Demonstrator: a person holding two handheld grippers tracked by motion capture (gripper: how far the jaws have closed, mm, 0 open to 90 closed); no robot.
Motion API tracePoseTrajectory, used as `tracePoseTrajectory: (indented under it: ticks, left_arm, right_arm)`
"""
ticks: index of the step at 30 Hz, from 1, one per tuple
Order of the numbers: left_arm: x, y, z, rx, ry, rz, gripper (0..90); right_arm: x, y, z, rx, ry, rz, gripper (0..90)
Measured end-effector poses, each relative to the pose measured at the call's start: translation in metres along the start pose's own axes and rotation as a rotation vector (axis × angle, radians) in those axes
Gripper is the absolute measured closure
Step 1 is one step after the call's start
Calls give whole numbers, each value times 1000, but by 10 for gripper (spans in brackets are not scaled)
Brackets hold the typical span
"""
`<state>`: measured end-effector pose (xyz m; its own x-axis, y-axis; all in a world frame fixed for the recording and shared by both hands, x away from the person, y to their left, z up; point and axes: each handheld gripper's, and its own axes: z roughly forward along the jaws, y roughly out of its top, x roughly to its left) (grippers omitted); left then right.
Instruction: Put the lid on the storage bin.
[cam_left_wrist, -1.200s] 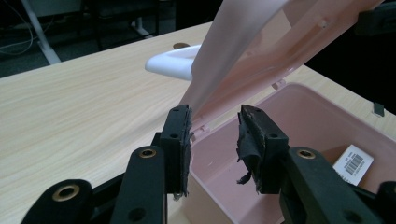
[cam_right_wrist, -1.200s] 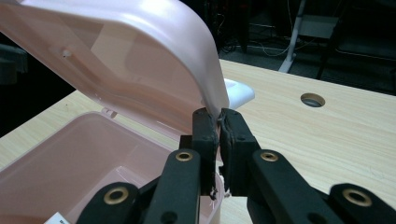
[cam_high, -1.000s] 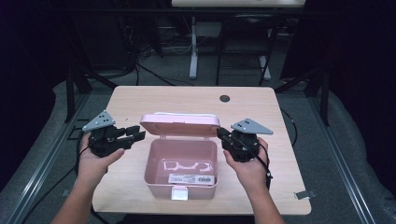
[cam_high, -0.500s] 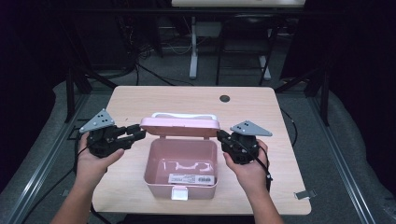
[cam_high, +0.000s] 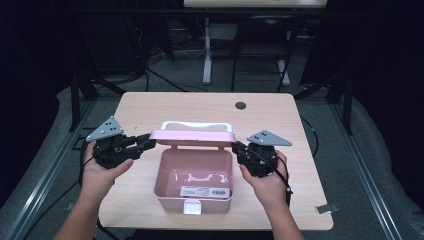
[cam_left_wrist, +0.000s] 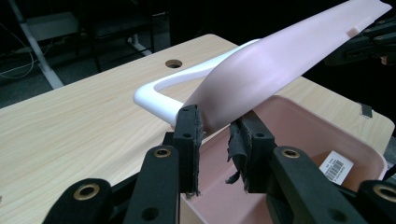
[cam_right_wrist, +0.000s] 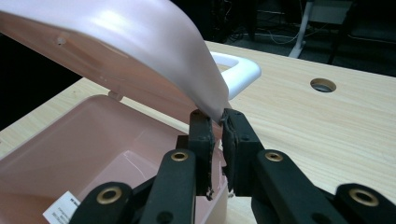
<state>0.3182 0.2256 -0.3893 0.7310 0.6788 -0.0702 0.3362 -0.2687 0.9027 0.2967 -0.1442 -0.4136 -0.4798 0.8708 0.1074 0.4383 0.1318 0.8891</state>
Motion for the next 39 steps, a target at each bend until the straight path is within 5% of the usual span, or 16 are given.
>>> tracePoseTrajectory:
  ticks: [14, 26, 39]
  left_arm:
    - [4, 3, 2, -1, -4, -2, 725]
    - [4, 4, 1, -5, -8, -4, 728]
    - [-1, 0, -1, 5, 0, 0, 725]
  right_arm:
    - [-3, 1, -12, -19, 10, 16, 802]
    - [-15, 2, -23, -43, -48, 35, 813]
    - [-27, 6, -24, -60, -52, 60, 808]
